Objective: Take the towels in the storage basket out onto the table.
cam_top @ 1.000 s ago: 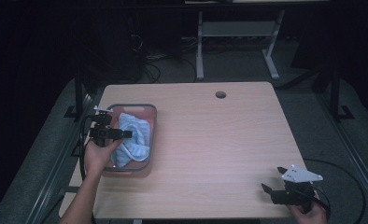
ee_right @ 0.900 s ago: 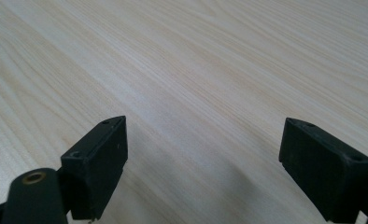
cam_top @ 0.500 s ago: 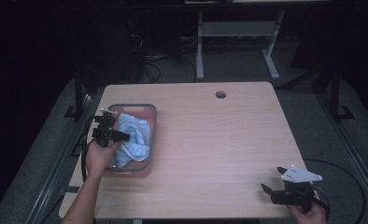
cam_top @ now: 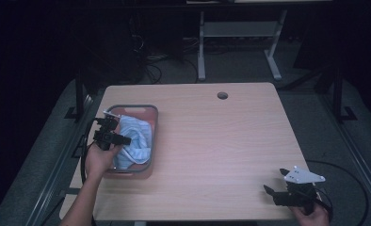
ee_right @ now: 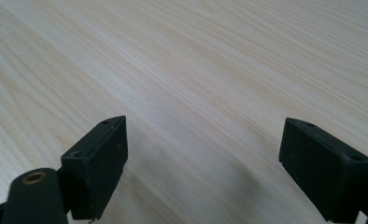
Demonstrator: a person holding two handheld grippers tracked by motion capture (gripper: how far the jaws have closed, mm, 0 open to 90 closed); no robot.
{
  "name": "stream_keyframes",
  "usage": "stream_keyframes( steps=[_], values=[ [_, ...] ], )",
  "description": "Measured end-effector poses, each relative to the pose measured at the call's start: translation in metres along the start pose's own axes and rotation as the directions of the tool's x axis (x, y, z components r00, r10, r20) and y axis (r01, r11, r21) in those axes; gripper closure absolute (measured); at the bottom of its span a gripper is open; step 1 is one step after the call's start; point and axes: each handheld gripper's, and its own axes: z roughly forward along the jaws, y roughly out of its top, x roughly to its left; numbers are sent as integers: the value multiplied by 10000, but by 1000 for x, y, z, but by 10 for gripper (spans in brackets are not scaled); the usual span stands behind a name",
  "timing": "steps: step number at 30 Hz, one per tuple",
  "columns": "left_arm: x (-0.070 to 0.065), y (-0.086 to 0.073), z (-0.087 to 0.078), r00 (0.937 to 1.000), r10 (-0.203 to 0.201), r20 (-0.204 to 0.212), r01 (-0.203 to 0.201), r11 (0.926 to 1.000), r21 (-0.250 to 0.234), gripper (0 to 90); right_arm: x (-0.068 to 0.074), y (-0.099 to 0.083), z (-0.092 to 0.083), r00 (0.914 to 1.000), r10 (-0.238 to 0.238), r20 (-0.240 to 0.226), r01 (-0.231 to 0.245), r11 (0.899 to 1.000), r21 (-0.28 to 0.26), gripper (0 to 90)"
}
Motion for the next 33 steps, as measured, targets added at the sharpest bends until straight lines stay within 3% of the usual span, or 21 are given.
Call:
stream_keyframes(
  steps=[4,8,19,27,33],
  values=[
    [0,-5,-7,9997,65,223,-57,9993,-383,740,0,1,-1,10000,36,33,-36,10000,-54,149],
    [2,-8,-14,9979,-97,642,150,9965,-820,742,1,2,-1,10000,14,65,-13,10000,-80,149],
    [7,-10,-35,9886,-240,1488,522,9806,-1891,742,-1,1,-5,9998,101,191,-98,9998,-163,149],
    [11,-10,-47,9816,-245,1896,707,9679,-2410,742,1,2,-6,9996,86,287,-82,9998,-161,149],
    [10,-6,-64,9812,-123,1925,646,9614,-2676,742,2,3,-6,9995,60,295,-55,9998,-188,149]
  ],
)
